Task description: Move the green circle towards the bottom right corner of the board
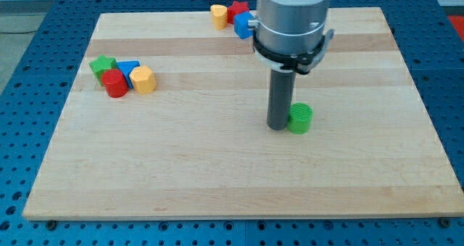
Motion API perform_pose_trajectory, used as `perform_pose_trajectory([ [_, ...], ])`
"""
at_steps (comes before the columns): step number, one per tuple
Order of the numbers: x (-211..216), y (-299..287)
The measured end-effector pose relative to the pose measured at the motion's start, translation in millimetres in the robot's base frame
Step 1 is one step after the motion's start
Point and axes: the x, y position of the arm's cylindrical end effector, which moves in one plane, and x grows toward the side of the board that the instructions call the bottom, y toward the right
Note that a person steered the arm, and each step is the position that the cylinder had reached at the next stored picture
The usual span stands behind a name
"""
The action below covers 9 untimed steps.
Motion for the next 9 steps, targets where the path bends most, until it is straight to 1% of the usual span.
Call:
perform_pose_trajectory([
  [1,-6,21],
  [2,-27,28],
  [3,-31,49],
  [4,-12,59],
  [5,17,74],
  [6,12,81],
  [8,-26,96],
  [9,-27,115],
])
